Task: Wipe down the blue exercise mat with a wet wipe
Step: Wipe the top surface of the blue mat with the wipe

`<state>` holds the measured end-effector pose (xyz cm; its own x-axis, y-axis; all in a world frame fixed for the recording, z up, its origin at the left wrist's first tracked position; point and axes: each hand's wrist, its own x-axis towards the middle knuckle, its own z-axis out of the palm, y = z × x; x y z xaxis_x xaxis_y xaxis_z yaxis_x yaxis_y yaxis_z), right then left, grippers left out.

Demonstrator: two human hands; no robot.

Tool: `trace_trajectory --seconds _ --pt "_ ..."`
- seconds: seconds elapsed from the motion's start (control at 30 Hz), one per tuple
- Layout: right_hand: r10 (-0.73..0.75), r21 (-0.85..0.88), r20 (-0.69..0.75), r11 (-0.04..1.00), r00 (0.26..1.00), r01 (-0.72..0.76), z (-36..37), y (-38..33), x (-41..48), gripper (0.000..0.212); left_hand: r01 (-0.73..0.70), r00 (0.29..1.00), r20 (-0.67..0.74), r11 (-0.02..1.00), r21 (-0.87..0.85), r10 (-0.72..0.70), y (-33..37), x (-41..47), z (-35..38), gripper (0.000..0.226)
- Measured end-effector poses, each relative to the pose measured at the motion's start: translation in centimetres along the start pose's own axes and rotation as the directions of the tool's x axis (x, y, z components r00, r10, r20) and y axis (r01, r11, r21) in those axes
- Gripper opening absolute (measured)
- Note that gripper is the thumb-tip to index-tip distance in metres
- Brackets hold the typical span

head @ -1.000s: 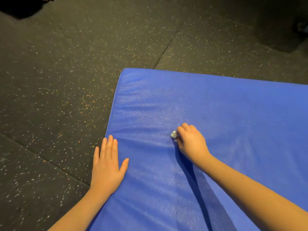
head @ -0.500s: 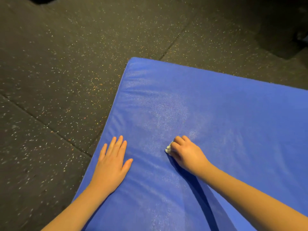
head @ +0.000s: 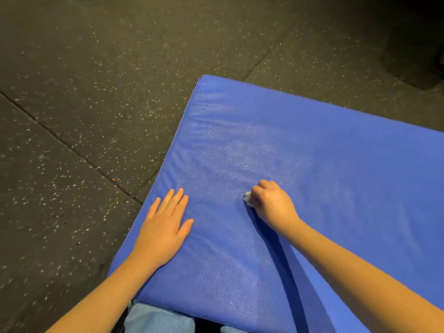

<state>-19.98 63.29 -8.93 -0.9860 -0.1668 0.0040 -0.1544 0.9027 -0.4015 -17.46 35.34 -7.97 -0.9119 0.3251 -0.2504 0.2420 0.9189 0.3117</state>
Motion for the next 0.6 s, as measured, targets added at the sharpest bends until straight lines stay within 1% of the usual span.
trace_trajectory --seconds 0.07,0.1,0.13,0.17,0.23,0.27,0.3,0.33,0.37,0.4,0.43,0.47,0.5,0.53,0.57,0.6 --pt "0.188 0.038 -0.061 0.982 0.980 -0.186 0.4 -0.5 1.0 0.022 -0.001 1.000 0.001 1.000 0.012 0.001 0.0 -0.1 0.0 0.085" --pt "0.207 0.055 -0.042 0.977 0.977 -0.205 0.7 -1.1 0.9 0.019 0.000 1.000 0.001 1.000 0.010 0.000 -0.1 -0.1 0.0 0.084" --pt "0.153 0.081 -0.005 0.985 0.988 -0.152 1.1 -1.9 0.5 0.017 0.000 1.000 0.001 1.000 0.005 0.000 -0.1 0.0 0.1 0.083" --pt "0.053 0.102 0.050 0.993 0.997 -0.058 1.3 -2.7 -0.3 0.016 -0.001 1.000 0.002 1.000 -0.003 0.001 -0.2 0.0 0.1 0.082" --pt "-0.128 0.137 0.201 0.985 0.971 0.101 1.0 -3.5 -1.1 0.014 -0.005 1.000 -0.005 1.000 -0.011 0.005 -0.3 0.1 0.1 0.080" --pt "-0.165 0.123 0.233 0.983 0.958 0.139 0.7 -3.1 -0.5 0.015 -0.009 1.000 -0.006 1.000 -0.012 0.009 -0.3 0.1 0.2 0.080" --pt "-0.151 0.084 0.229 0.987 0.962 0.135 0.6 -2.5 0.5 0.015 -0.010 1.000 -0.009 1.000 -0.011 0.009 -0.2 0.1 0.2 0.080" --pt "-0.081 0.038 0.188 0.996 0.979 0.075 0.6 -1.7 1.7 0.014 -0.009 1.000 -0.014 1.000 -0.011 0.008 -0.2 0.1 0.2 0.081" --pt "0.027 -0.004 0.117 1.000 0.993 -0.027 0.5 -1.1 2.8 0.013 -0.008 1.000 -0.019 1.000 -0.012 0.007 -0.2 0.1 0.2 0.081" --pt "0.144 -0.019 0.040 0.990 0.989 -0.143 0.5 -0.8 3.6 0.012 -0.008 1.000 -0.023 1.000 -0.015 0.008 -0.1 0.1 0.2 0.081" --pt "0.225 -0.008 -0.008 0.974 0.974 -0.225 0.6 -1.0 3.9 0.012 -0.010 1.000 -0.025 1.000 -0.020 0.009 -0.1 0.1 0.1 0.081" --pt "0.240 0.020 -0.018 0.971 0.971 -0.240 0.9 -1.6 3.9 0.011 -0.012 1.000 -0.022 1.000 -0.024 0.012 -0.1 0.1 0.1 0.082" --pt "0.185 0.050 0.014 0.981 0.983 -0.185 1.2 -2.8 3.5 0.010 -0.017 1.000 -0.012 0.999 -0.029 0.016 -0.2 0.1 0.1 0.082" --pt "0.070 0.077 0.073 0.994 0.995 -0.075 1.4 -3.9 2.8 0.008 -0.023 1.000 -0.001 0.999 -0.034 0.023 -0.3 0.3 0.0 0.082" --pt "-0.065 0.099 0.138 0.994 0.988 0.052 1.5 -4.7 2.1 0.007 -0.032 0.999 0.002 0.999 -0.040 0.032 -0.5 0.5 -0.1 0.081" --pt "-0.166 0.105 0.196 0.983 0.966 0.147 1.4 -4.8 2.0 0.008 -0.038 0.999 -0.007 0.998 -0.048 0.038 -0.8 0.9 -0.4 0.080"
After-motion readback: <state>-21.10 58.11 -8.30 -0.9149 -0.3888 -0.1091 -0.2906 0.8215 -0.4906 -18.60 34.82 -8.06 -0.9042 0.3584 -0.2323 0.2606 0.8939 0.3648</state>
